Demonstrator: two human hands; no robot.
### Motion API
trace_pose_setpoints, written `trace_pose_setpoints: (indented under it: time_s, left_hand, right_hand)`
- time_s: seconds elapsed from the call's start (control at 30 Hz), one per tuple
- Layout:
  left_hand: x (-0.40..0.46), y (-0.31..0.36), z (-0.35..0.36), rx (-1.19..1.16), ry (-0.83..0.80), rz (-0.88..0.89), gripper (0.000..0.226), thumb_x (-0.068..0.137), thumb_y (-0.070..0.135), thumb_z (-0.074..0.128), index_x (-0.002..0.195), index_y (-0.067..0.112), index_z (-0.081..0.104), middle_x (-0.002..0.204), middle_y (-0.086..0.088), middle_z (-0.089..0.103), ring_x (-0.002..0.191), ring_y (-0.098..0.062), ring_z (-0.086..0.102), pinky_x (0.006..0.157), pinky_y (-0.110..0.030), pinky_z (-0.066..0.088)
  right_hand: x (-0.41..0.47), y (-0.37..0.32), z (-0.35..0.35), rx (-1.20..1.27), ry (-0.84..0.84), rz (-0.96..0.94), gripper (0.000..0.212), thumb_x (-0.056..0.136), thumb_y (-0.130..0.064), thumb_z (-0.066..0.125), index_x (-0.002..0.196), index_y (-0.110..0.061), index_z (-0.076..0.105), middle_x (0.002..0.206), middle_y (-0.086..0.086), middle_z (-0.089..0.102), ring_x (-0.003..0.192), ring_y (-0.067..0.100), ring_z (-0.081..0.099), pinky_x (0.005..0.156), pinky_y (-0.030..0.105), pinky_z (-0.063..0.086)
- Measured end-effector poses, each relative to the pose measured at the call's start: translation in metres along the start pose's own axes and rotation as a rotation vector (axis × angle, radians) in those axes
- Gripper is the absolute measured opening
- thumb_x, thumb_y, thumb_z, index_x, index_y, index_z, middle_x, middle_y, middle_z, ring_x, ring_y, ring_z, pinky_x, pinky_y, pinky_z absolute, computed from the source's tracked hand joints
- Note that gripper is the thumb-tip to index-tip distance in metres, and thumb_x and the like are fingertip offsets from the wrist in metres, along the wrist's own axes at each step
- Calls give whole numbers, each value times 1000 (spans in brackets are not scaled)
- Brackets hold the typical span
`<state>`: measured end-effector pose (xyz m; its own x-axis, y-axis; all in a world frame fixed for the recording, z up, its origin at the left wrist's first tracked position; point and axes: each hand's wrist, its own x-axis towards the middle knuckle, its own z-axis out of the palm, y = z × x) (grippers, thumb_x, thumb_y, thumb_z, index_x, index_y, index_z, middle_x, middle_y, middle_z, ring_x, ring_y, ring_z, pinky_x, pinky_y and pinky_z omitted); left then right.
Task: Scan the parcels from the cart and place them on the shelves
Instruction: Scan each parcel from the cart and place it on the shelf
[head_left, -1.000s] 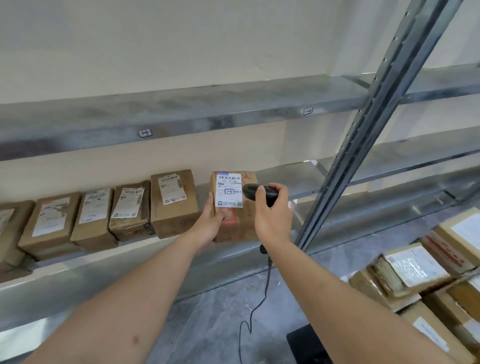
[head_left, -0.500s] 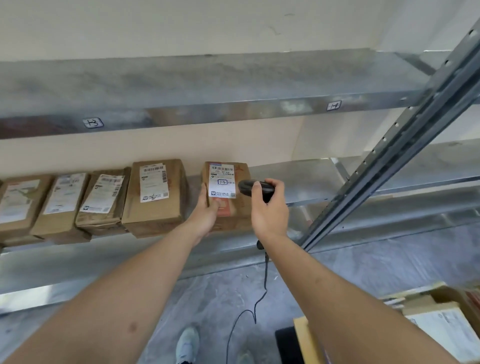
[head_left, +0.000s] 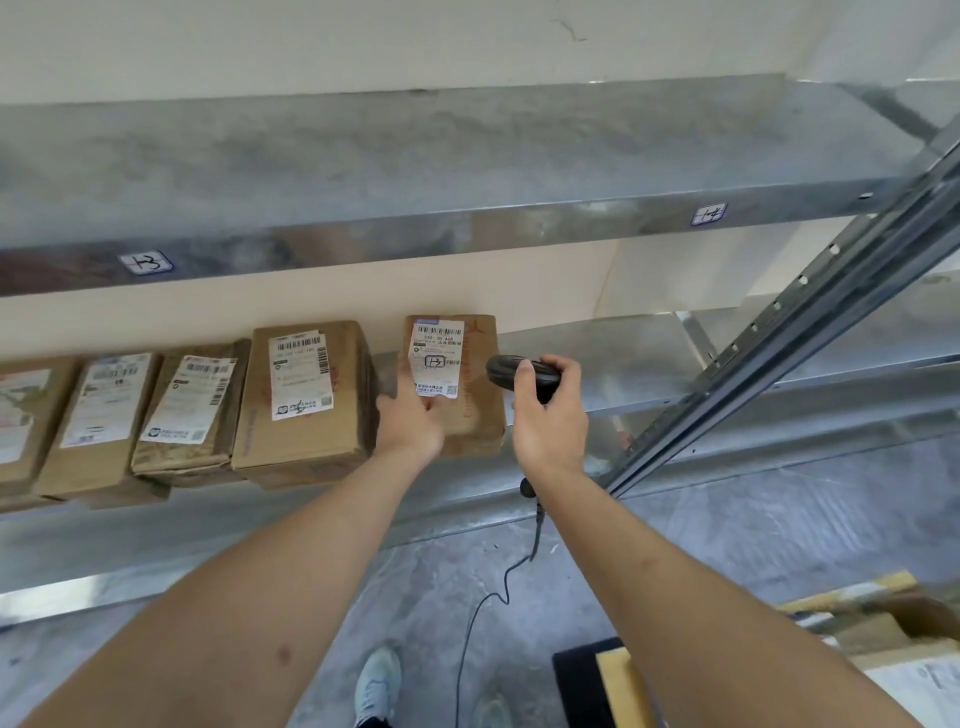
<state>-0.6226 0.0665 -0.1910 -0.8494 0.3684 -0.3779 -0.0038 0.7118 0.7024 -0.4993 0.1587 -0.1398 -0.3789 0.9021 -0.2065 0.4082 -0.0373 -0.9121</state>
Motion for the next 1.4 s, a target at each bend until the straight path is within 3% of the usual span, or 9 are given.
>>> trace_pose_setpoints:
  time_s: [0.07, 0.2, 0.27, 0.4, 0.67, 0.93, 1.17, 1.27, 1.4]
  left_hand:
    - [-1, 13, 1, 281, 41, 153, 85, 98, 46, 61, 165, 39, 10, 156, -24, 30, 135, -47, 44, 110, -53, 44]
    - [-2, 38, 14, 671, -113, 417, 76, 93, 64, 58, 159, 48, 26, 174, -12, -1, 156, -53, 0, 128, -61, 7]
    - [-2, 40, 19, 725, -184, 424, 76, 94, 71, 53, 160, 52, 20, 175, -5, -9, 157, -51, -10, 128, -60, -1]
    - [-2, 34, 18, 811, -197, 396, 76, 97, 76, 38, 162, 53, 6, 175, -4, -17, 157, -48, -14, 128, -59, -3]
    - [8, 12, -4, 859, -139, 324, 75, 101, 76, 25, 162, 52, -11, 173, -10, -23, 155, -52, -17, 128, -61, -4]
    - [16, 10, -12, 892, -170, 311, 78, 97, 82, 22, 159, 55, -16, 173, -7, -24, 157, -48, -17, 128, -58, -3]
    - [10, 24, -25, 778, -188, 322, 67, 100, 68, 38, 162, 54, 15, 176, -5, -1, 159, -46, 0, 129, -56, 8]
    - [-2, 34, -38, 722, -141, 378, 60, 102, 52, 47, 159, 37, 37, 172, -9, 20, 156, -44, 16, 126, -52, 23]
    - [-21, 41, -56, 743, -81, 457, 44, 100, 42, 53, 135, 16, 59, 163, -12, 38, 146, -41, 36, 116, -50, 39]
  right_hand:
    - [3, -1, -2, 5, 15, 6, 23, 102, -54, 52, 120, -41, 49, 100, -8, 72, 93, 20, 69, 86, 44, 57]
    - [6, -1, -12, 14, 29, 11, 24, 103, -52, 53, 122, -39, 49, 101, -9, 72, 94, 17, 69, 84, 40, 56]
    - [7, 0, -15, 9, 34, 8, 24, 104, -51, 53, 123, -38, 49, 102, -10, 71, 95, 15, 68, 82, 36, 52]
    - [7, 1, -16, 5, 24, 12, 24, 103, -51, 53, 123, -38, 49, 103, -11, 70, 96, 14, 67, 82, 35, 51]
    - [4, -9, -7, 17, -26, -8, 24, 105, -50, 52, 124, -36, 48, 102, -15, 66, 96, 15, 66, 84, 35, 49]
    - [0, -11, -4, 1, -32, -9, 23, 105, -50, 52, 123, -36, 48, 102, -14, 66, 96, 16, 67, 85, 36, 51]
    - [-9, -13, -2, -4, -41, -21, 24, 105, -50, 52, 124, -36, 48, 100, -18, 64, 95, 14, 65, 81, 33, 46]
    - [-17, -17, -2, -12, -46, -37, 24, 105, -50, 52, 125, -36, 48, 102, -13, 66, 94, 16, 65, 82, 34, 47]
    - [-31, -24, -3, -3, -49, -72, 27, 104, -51, 52, 126, -34, 49, 111, -5, 69, 100, 21, 66, 88, 38, 51]
